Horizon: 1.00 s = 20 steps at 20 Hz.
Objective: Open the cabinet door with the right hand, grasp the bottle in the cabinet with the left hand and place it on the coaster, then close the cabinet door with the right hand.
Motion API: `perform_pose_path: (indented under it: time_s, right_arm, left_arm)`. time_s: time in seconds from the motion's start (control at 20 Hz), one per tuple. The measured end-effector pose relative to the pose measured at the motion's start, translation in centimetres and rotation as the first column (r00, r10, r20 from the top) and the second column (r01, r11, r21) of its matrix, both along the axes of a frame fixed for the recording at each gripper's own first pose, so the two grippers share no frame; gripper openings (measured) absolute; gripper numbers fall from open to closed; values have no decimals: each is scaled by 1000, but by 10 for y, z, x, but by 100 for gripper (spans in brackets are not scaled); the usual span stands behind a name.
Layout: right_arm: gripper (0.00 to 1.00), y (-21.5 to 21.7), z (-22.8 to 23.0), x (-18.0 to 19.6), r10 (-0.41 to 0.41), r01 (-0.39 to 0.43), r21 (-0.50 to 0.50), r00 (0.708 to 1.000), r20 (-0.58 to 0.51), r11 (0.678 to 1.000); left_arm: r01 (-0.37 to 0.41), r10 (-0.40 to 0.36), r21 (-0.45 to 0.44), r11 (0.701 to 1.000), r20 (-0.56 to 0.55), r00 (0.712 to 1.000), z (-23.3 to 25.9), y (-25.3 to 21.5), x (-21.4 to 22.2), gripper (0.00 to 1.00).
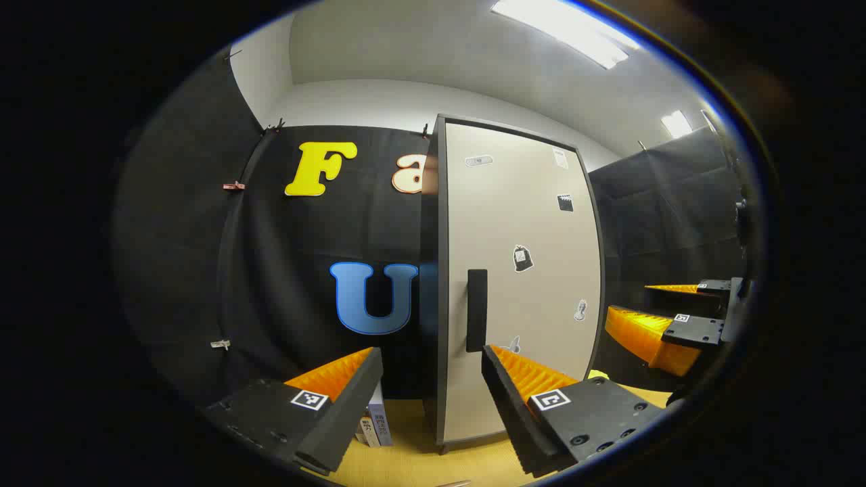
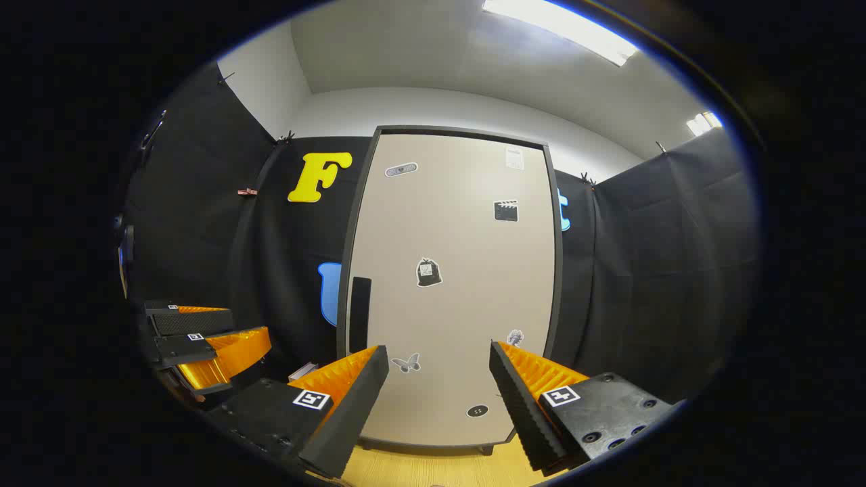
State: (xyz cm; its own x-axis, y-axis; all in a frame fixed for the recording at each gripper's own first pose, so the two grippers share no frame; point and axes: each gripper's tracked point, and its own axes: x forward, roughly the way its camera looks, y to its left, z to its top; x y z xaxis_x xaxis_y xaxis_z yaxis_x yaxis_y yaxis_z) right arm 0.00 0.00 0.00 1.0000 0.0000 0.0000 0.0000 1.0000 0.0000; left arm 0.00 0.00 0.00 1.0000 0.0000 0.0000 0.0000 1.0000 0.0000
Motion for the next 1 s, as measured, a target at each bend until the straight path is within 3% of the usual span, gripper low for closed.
perform_pose_path:
  time_s: [0.5,1.0]
  right_arm:
    - [97,9,1,-3,43,-43,29,999,-2,999]
    - [97,10,2,-4,31,-31,20,1000,-4,999]
  left_arm:
    - [-4,4,2,1000,1,1000,3,1,-1,93]
    - [-8,8,-8,1000,-1,1000,3,3,-3,93]
